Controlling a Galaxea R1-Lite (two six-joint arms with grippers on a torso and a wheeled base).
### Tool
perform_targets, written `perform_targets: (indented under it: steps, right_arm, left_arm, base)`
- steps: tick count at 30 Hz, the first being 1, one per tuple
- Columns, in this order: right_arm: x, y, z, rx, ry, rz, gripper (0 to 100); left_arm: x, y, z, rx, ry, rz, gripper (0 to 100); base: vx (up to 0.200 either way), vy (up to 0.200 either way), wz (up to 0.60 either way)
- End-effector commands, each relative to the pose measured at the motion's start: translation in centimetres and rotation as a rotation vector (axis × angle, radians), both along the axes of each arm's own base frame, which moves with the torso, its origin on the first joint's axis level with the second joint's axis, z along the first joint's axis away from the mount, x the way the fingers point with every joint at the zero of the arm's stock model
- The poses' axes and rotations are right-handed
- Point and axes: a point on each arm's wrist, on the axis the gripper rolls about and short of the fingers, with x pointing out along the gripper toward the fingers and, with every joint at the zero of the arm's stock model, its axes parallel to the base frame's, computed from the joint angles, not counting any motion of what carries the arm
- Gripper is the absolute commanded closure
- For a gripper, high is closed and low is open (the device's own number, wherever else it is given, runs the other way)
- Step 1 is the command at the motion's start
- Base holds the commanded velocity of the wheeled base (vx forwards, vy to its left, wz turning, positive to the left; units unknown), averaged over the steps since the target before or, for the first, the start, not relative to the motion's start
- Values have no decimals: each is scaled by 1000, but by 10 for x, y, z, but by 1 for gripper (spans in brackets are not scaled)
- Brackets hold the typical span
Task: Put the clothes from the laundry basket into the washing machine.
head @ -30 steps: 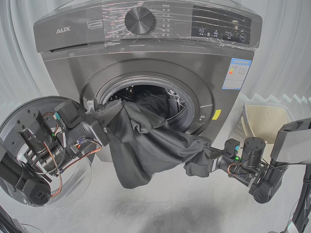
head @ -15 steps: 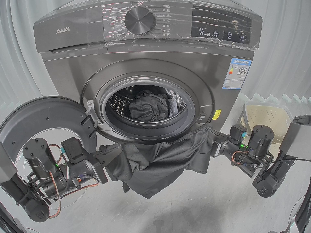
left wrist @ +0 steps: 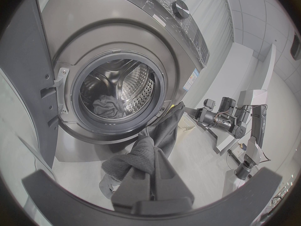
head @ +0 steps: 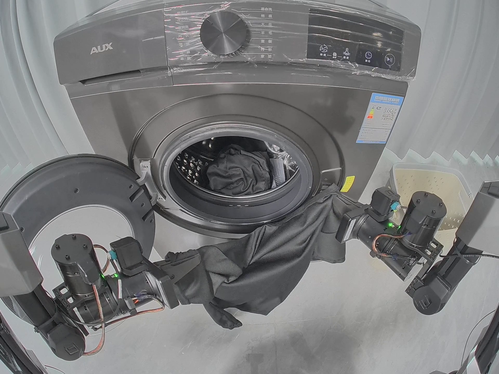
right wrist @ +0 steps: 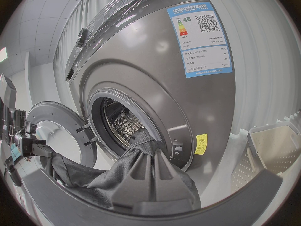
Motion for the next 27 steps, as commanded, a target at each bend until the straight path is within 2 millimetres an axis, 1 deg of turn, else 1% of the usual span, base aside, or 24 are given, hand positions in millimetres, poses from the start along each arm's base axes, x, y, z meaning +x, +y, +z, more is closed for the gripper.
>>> perform_targets:
  steps: [1,5,6,9,13,17,18,21,27]
  right_arm:
    - [-1,0,0,2,0,1,100]
    - [-1,1,1,3,-4,3,100]
    - [-1,1,2,4,-6,5,100]
    - [0,3,4,8,-14,8,100]
    - [-1,6,9,19,-32,19,100]
    - [1,7,12,26,-46,22,100]
    - [-1,9,16,33,-58,36,100]
    - [-4,12,19,36,-67,51,100]
    - [-18,25,36,68,-114,104,100]
  left_arm:
    - [3,0,-5,8,19,8,100]
    - [1,0,-8,16,35,3,100]
    - [1,0,-9,20,39,2,0]
    - [1,0,-11,22,49,2,0]
    - [1,-1,-22,48,87,0,0]
    - [1,-2,-24,56,95,-4,0]
    - [2,-2,-24,53,95,-7,0]
    - [3,-3,-24,53,95,-7,0]
    - [18,-12,-33,56,100,-8,0]
  base:
    - [0,0,0]
    - [0,0,0]
    - [0,0,0]
    - [0,0,0]
    - [0,0,0]
    - [0,0,0]
    - [0,0,0]
    - [0,0,0]
    - [0,0,0]
